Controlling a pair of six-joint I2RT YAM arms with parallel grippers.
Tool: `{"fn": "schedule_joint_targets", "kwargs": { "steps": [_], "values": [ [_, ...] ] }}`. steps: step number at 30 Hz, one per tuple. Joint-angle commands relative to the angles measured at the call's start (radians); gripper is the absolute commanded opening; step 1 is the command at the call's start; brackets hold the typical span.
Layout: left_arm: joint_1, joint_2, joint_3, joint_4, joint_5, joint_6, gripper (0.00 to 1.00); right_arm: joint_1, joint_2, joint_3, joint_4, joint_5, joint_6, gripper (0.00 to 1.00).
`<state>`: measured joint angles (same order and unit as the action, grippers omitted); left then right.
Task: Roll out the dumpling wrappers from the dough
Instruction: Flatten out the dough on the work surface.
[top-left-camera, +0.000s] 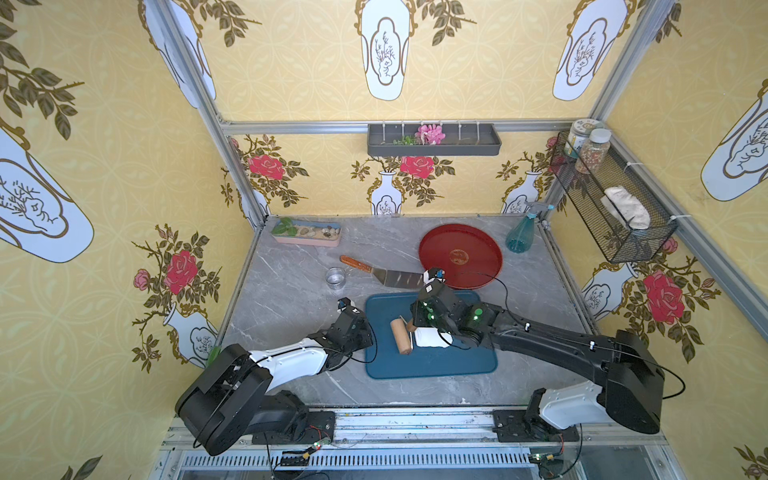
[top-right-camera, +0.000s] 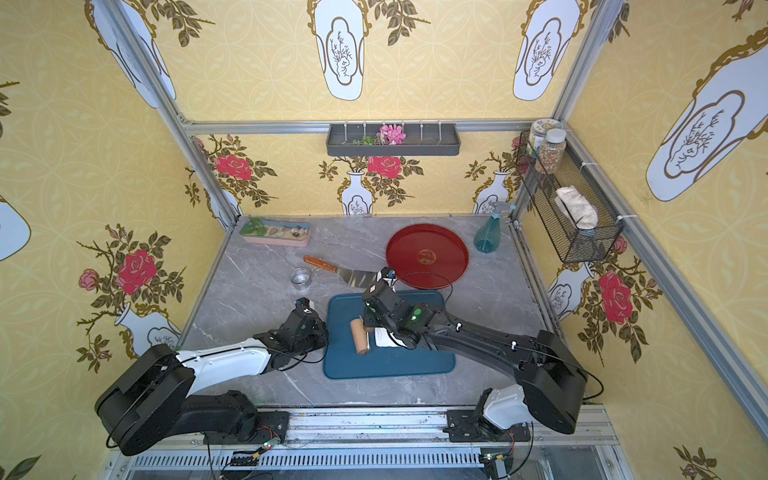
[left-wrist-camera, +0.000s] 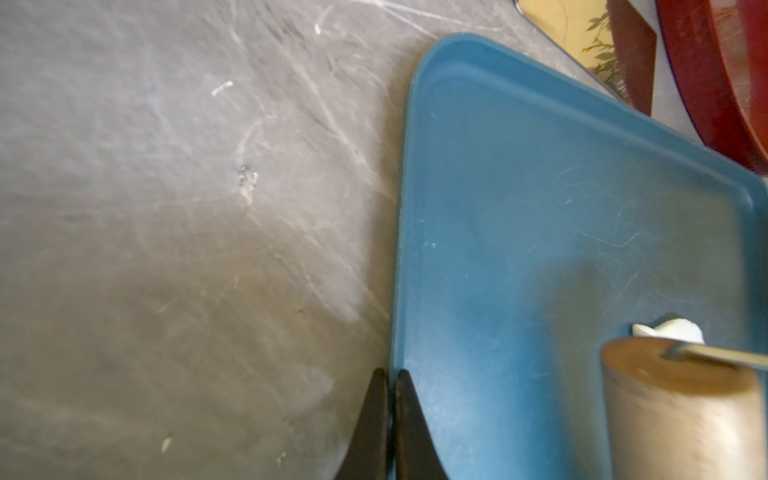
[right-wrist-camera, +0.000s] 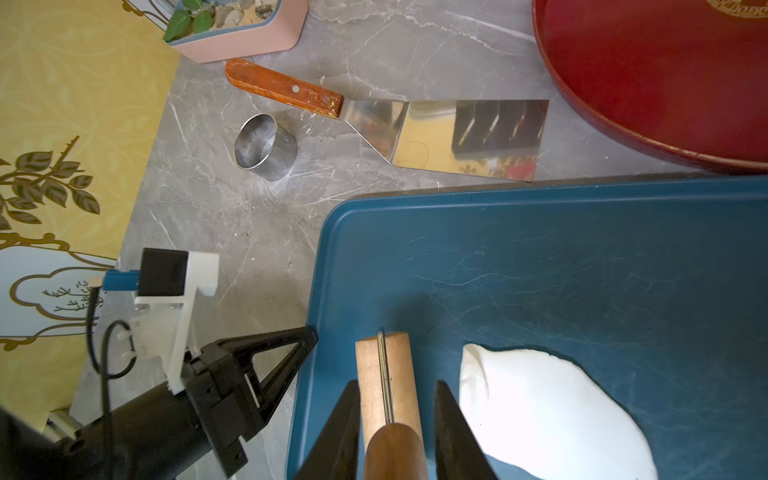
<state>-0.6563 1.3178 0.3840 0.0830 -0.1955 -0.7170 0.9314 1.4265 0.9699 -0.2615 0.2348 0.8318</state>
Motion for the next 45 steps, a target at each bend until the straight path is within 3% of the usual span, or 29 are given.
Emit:
{"fn": "schedule_joint_targets", "kwargs": {
  "steps": [1,20,26,32,45],
  "values": [
    [0.003,-0.004,-0.021,-0.064,-0.018,-0.048,0.00,-0.002,0.019,0.009,0.046,0.034,0.028,0.00],
    [0.003,0.011,-0.023,-0.054,-0.025,-0.056,0.00,-0.156,-0.199,-0.215,-0.120,0.019,0.060,0.00],
    [0.003,0.012,-0.019,-0.060,-0.025,-0.055,0.00,-0.158,-0.223,-0.215,-0.082,-0.011,0.038,0.00],
    [0.003,0.017,-0.016,-0.059,-0.022,-0.052,0.00,-0.160,-0.235,-0.189,0.051,-0.126,-0.002,0.00],
    [0.003,0.014,-0.017,-0.057,-0.019,-0.047,0.00,-0.203,-0.230,-0.115,-0.049,-0.103,-0.014,0.00]
  ]
}}
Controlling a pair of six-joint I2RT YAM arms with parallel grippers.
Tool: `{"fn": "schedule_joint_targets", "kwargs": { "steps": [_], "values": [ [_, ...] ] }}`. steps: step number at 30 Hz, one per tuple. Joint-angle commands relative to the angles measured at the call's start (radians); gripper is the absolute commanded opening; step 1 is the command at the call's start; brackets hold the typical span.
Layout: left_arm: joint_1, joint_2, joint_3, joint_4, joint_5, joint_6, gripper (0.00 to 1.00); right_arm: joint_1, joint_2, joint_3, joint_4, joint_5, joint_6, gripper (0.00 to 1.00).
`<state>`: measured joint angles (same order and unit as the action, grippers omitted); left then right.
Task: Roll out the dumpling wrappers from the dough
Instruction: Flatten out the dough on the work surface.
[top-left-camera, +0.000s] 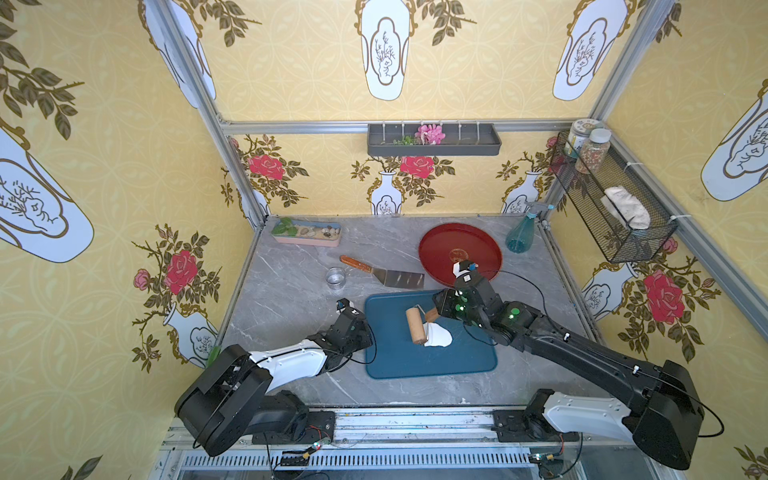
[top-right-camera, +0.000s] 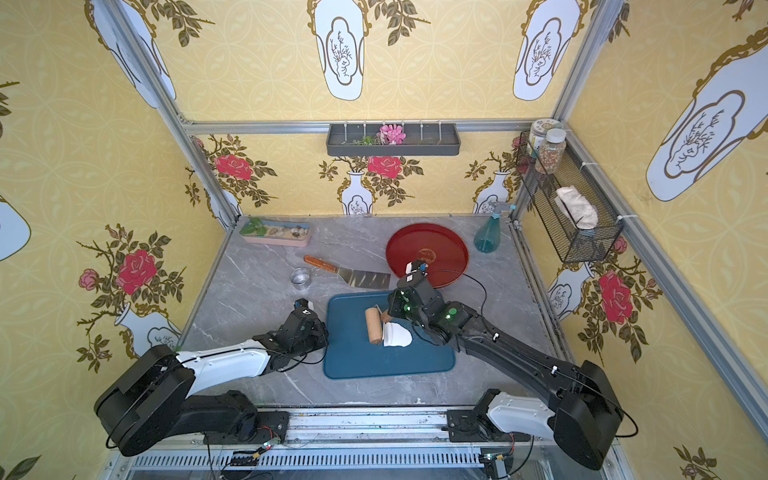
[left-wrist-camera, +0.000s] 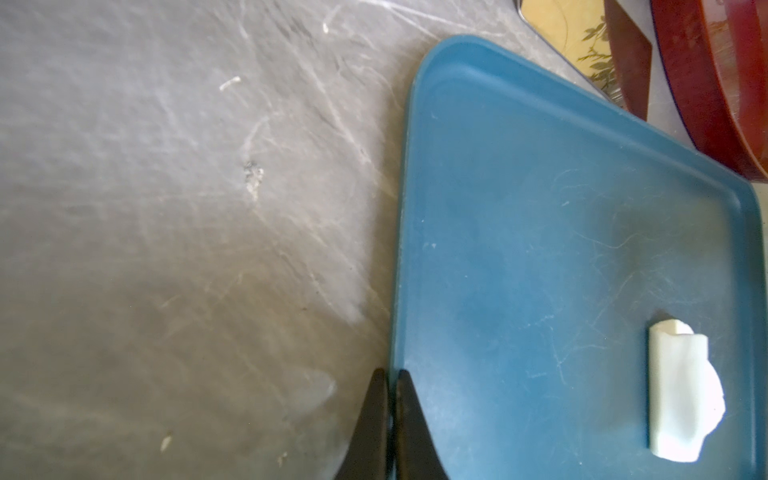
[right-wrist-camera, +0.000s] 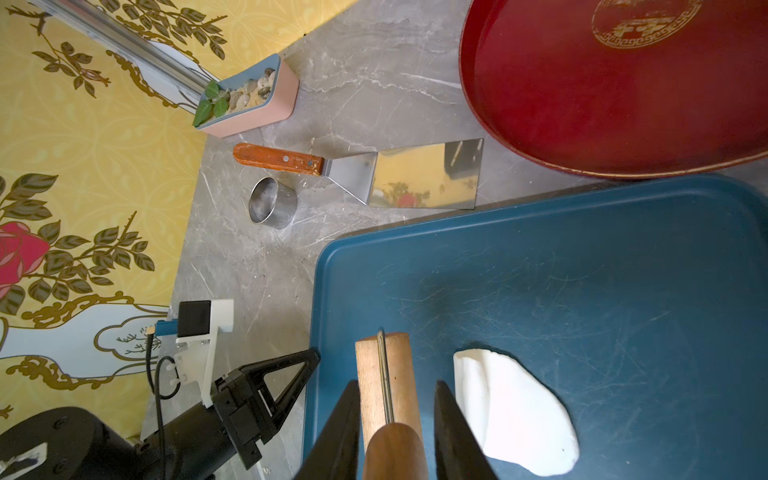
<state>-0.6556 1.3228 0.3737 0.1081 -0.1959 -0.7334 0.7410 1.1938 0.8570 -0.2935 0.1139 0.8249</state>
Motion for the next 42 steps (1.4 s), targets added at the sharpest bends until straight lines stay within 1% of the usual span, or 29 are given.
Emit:
{"fn": "schedule_joint_targets", "kwargs": {
  "steps": [1,7,12,18,24,33,40,42],
  "values": [
    [0.002,0.008,-0.007,-0.082,-0.020,-0.031,0.00,-0.019,0.003,-0.009,-0.020,0.019,-0.007,0.00],
    [0.002,0.010,-0.009,-0.081,-0.019,-0.033,0.00,-0.057,-0.003,-0.069,-0.047,0.022,-0.003,0.00],
    [0.002,0.012,-0.009,-0.080,-0.020,-0.033,0.00,-0.084,-0.011,-0.111,-0.105,0.027,0.005,0.00],
    [0.002,0.010,-0.005,-0.081,-0.024,-0.034,0.00,-0.091,-0.031,-0.130,-0.214,0.065,0.009,0.00],
    [0.002,0.013,-0.004,-0.082,-0.024,-0.034,0.00,-0.106,-0.063,-0.140,-0.264,0.072,-0.006,0.00],
    [0.002,0.019,0.002,-0.081,-0.019,-0.031,0.00,-0.085,-0.002,-0.145,-0.207,0.024,-0.016,0.00],
    [0.002,0.024,0.011,-0.087,-0.014,-0.024,0.00,-0.064,-0.013,-0.107,-0.227,0.069,-0.026,0.00],
    [0.002,0.025,0.014,-0.087,-0.014,-0.022,0.00,-0.044,0.009,-0.077,-0.251,0.089,-0.035,0.00]
  ]
}}
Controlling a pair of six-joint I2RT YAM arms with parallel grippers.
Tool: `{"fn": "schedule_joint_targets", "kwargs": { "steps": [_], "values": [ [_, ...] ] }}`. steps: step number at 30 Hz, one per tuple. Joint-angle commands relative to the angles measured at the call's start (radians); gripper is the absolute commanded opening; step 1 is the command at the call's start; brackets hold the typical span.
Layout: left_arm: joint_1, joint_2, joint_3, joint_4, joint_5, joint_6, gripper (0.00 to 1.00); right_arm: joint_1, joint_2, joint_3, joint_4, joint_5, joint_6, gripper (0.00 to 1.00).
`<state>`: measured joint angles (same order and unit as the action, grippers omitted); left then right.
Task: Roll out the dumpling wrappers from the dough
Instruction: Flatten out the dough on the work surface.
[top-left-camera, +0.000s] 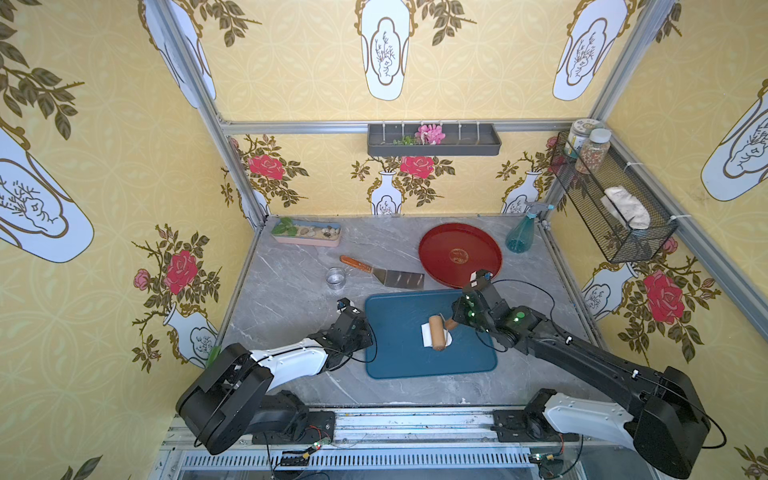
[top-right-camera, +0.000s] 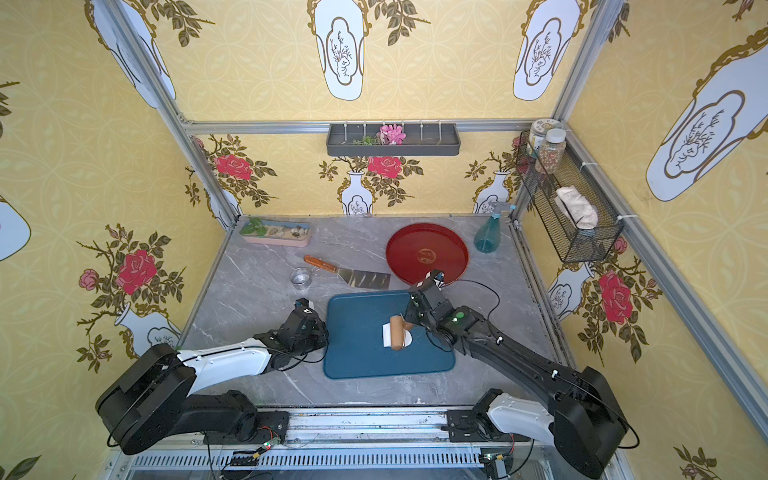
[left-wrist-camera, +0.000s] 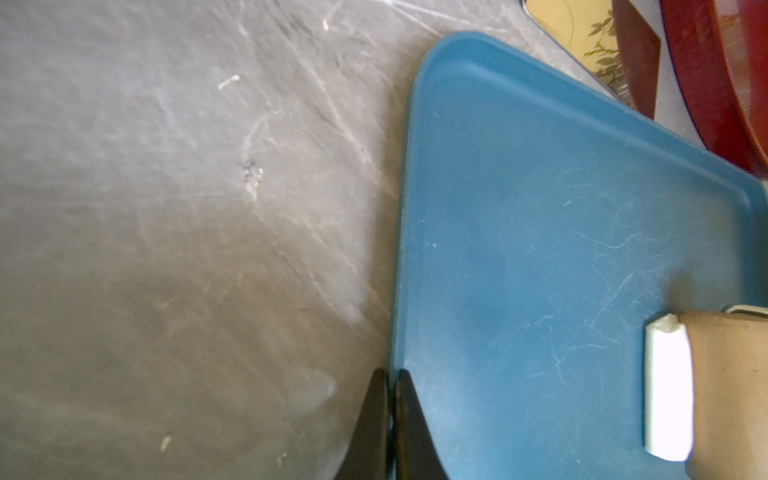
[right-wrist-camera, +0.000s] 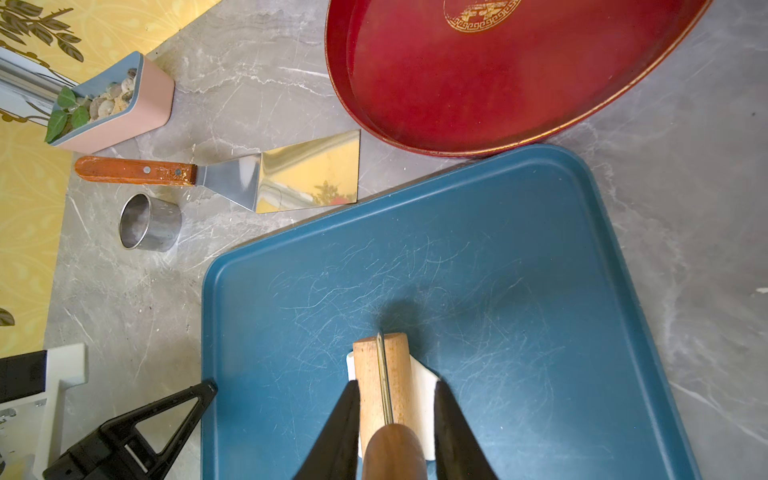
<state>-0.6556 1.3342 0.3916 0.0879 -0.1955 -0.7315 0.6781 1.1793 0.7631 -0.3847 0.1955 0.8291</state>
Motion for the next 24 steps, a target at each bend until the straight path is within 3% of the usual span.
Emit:
{"fn": "schedule_joint_targets", "kwargs": {
  "steps": [1,4,13,24],
  "values": [
    [0.002,0.014,-0.002,-0.068,-0.015,-0.023,0.00,0.036,0.044,0.043,-0.185,0.024,-0.038,0.00],
    [0.002,0.016,0.001,-0.070,-0.015,-0.023,0.00,0.080,0.053,0.081,-0.224,0.094,-0.027,0.00],
    [0.002,0.013,-0.004,-0.069,-0.018,-0.022,0.00,0.078,-0.063,0.148,-0.152,0.064,-0.075,0.00],
    [0.002,0.010,-0.011,-0.066,-0.017,-0.026,0.00,0.082,0.069,0.222,-0.081,0.049,-0.087,0.00]
  ]
}}
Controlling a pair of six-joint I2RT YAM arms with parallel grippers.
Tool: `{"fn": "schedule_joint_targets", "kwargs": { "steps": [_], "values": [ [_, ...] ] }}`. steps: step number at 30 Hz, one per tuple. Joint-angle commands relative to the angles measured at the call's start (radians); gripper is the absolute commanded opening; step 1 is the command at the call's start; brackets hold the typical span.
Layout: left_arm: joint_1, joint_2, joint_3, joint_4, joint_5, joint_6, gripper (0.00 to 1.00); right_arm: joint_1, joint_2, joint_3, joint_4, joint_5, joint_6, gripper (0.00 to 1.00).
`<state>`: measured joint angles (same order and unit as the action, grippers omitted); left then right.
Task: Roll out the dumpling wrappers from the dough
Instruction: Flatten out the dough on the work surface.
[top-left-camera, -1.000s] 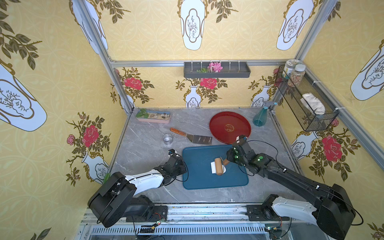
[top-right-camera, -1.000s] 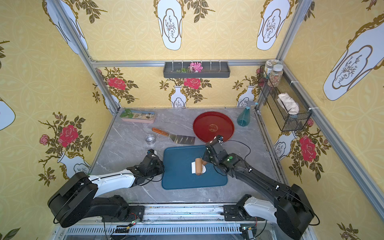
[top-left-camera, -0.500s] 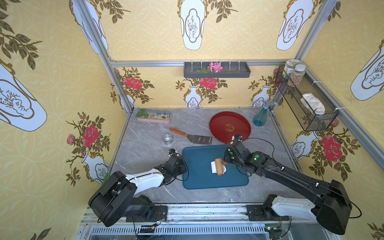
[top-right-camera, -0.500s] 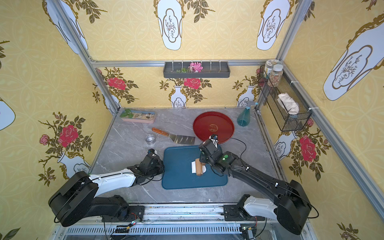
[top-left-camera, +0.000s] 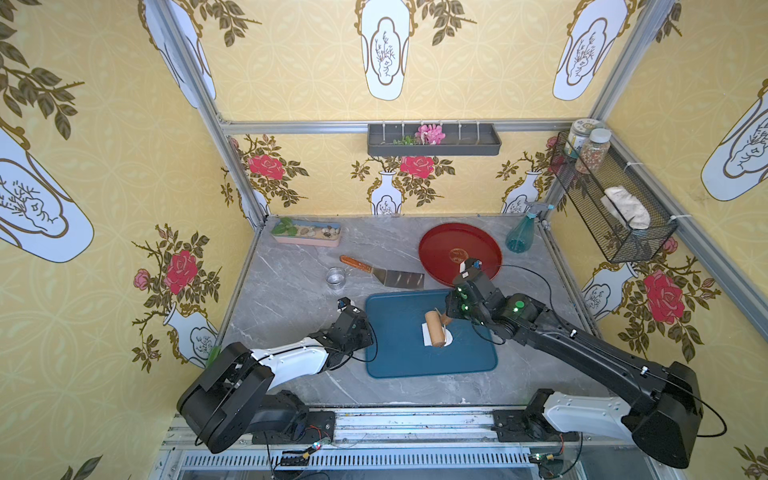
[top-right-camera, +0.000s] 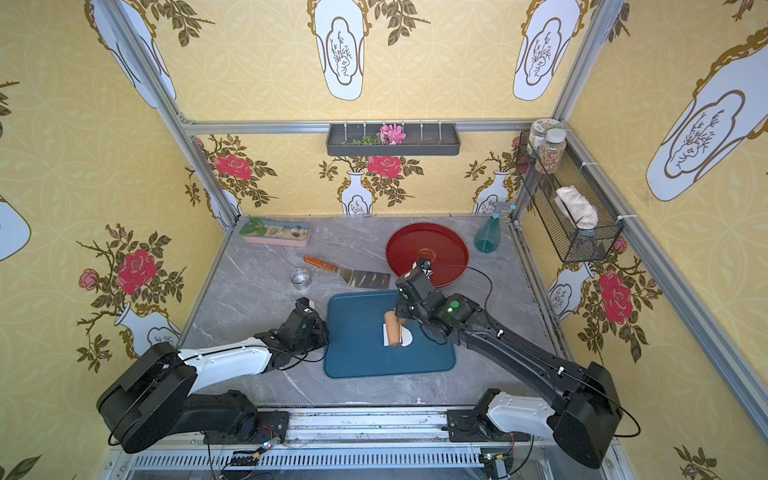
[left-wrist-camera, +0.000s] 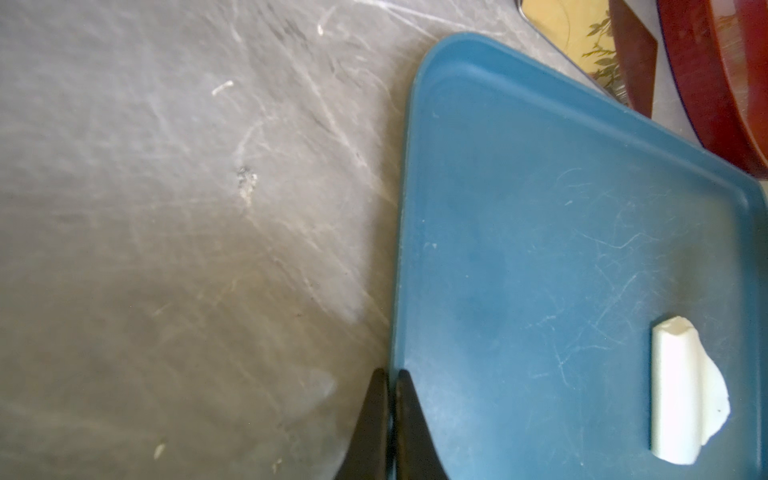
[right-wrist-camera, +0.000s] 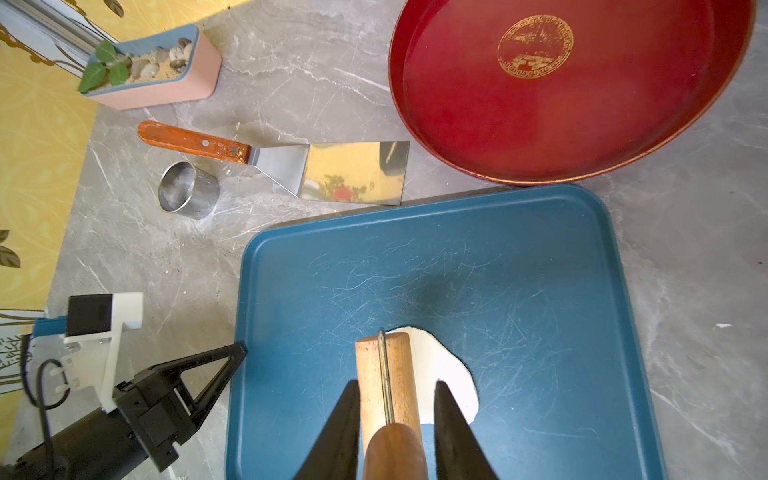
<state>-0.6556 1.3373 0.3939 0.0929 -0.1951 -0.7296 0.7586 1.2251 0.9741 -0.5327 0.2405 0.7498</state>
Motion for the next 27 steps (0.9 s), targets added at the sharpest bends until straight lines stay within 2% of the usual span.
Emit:
{"fn": "schedule_joint_targets", "kwargs": {
  "steps": [1,10,17,24,27],
  "values": [
    [0.002,0.004,-0.013,-0.071,-0.016,-0.027,0.00,0.001,0.037,0.011,0.075,0.002,-0.009,0.00],
    [0.002,-0.002,-0.022,-0.065,-0.015,-0.029,0.00,0.004,0.106,-0.037,0.072,0.017,0.005,0.00],
    [0.002,-0.010,-0.021,-0.070,-0.019,-0.027,0.00,0.044,0.121,-0.081,-0.042,0.086,0.028,0.00],
    [0.002,-0.014,-0.017,-0.079,-0.026,-0.026,0.00,0.046,0.056,-0.096,-0.065,0.104,0.022,0.00],
    [0.002,-0.017,-0.003,-0.086,-0.023,-0.002,0.00,0.031,0.004,-0.094,-0.001,0.049,-0.043,0.00]
  ]
}}
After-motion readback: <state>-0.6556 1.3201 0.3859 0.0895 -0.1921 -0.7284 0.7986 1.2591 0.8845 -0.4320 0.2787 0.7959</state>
